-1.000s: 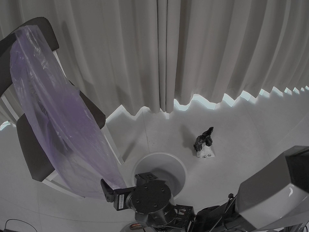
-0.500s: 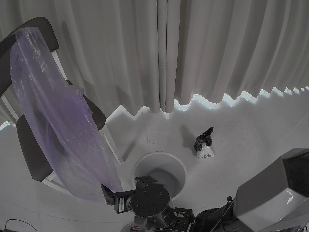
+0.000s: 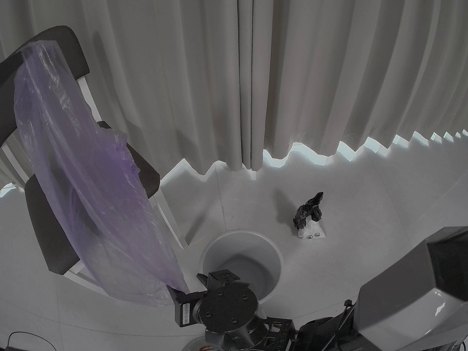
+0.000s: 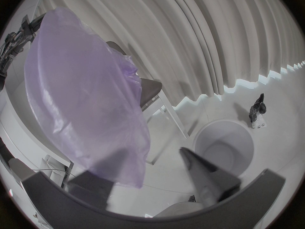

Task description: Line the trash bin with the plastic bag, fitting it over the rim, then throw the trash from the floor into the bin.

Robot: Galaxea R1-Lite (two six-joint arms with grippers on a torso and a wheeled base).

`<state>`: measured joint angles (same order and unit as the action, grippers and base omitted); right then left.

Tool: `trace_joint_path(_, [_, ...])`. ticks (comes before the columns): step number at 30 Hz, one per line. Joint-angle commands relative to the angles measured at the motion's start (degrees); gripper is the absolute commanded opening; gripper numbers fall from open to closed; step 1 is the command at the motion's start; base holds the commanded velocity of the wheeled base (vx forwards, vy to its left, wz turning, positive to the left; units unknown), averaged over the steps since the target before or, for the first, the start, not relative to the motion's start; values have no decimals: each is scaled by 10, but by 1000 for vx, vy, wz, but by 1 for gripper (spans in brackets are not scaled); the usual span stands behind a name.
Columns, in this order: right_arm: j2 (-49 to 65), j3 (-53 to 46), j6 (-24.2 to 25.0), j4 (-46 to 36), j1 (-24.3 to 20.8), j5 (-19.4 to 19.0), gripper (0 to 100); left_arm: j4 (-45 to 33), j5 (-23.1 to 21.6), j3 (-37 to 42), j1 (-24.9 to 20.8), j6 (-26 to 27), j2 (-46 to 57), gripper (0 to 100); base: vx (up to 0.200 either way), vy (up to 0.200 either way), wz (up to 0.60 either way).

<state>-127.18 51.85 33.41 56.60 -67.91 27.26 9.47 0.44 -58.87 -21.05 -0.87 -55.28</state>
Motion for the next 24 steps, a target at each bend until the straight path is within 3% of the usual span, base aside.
trace_joint_path(1, [2, -2, 0, 0, 0, 0, 0, 0, 0, 2, 0, 0, 1, 0, 0, 0, 0])
trace_joint_path(12, [74, -47, -2, -1, 5, 0, 0, -2, -5, 25, 3, 0, 22, 0, 0, 0, 0])
trace_joint_path(24, [179, -107, -19, -36, 53, -7, 0, -7, -7, 49, -41, 0, -7, 0, 0, 0, 0])
